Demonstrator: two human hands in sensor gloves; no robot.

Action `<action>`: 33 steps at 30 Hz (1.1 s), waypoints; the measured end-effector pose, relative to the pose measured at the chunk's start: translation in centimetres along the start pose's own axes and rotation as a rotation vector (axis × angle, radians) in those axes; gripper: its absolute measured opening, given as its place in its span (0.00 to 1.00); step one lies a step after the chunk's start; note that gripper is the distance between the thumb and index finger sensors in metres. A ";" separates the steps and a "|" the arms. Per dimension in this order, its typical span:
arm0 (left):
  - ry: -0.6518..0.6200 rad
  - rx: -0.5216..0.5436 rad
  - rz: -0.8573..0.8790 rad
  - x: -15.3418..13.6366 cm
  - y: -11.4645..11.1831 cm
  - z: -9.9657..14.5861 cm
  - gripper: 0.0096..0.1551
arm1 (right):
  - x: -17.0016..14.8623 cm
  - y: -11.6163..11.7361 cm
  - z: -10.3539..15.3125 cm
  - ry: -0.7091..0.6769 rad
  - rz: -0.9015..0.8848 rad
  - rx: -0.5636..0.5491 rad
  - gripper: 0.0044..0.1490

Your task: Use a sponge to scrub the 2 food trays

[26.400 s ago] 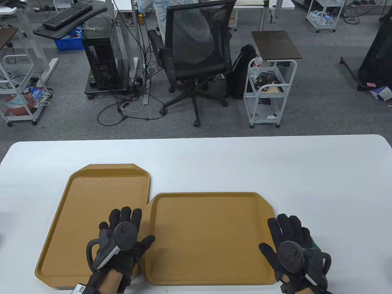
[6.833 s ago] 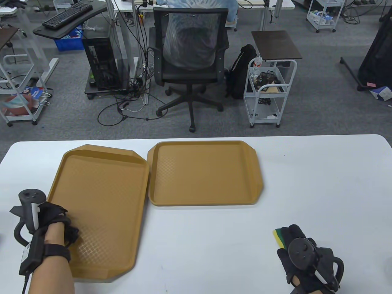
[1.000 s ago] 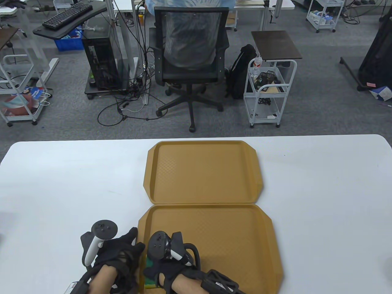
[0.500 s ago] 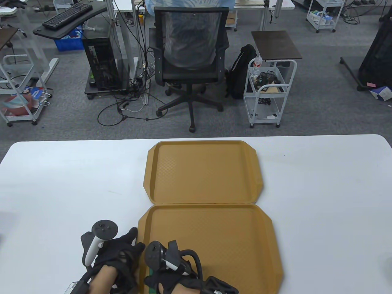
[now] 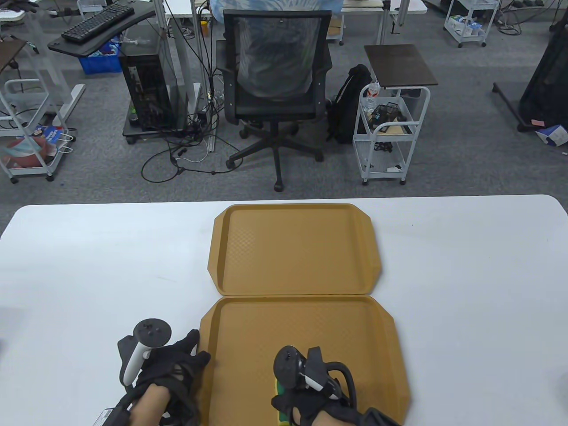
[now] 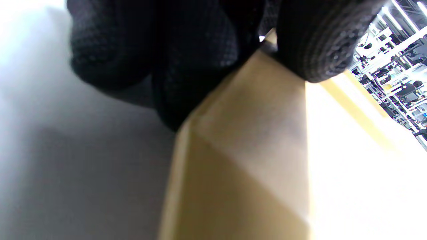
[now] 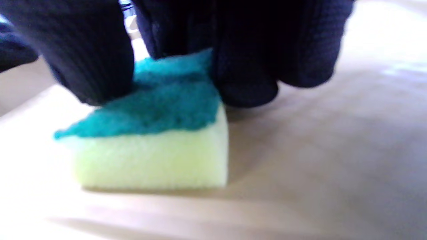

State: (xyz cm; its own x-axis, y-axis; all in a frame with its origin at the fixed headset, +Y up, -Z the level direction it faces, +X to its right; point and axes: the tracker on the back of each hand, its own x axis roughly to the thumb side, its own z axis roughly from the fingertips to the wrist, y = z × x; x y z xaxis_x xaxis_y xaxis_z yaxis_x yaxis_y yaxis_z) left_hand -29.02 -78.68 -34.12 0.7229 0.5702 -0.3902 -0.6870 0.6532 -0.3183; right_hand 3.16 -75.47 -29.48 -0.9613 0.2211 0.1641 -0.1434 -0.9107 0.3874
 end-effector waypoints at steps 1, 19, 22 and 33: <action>0.000 0.000 -0.001 0.0 0.0 0.0 0.42 | -1.0 -0.1 0.3 0.014 0.001 0.000 0.43; 0.003 0.007 -0.011 0.0 0.0 0.0 0.42 | -10.6 -1.6 4.8 0.192 0.154 -0.046 0.41; 0.004 0.014 -0.019 0.0 0.0 0.0 0.42 | -10.2 -1.5 5.0 0.181 0.194 -0.078 0.40; 0.002 0.017 -0.028 0.1 -0.1 -0.1 0.42 | -10.3 -2.6 2.1 0.229 0.283 -0.227 0.38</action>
State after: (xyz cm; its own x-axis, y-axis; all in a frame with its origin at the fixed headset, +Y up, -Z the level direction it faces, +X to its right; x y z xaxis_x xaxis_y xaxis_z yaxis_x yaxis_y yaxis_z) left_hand -28.91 -78.73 -34.16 0.7414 0.5511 -0.3830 -0.6655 0.6772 -0.3140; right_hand 13.88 -74.70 -30.28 -0.9939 -0.1082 0.0200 0.1100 -0.9837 0.1422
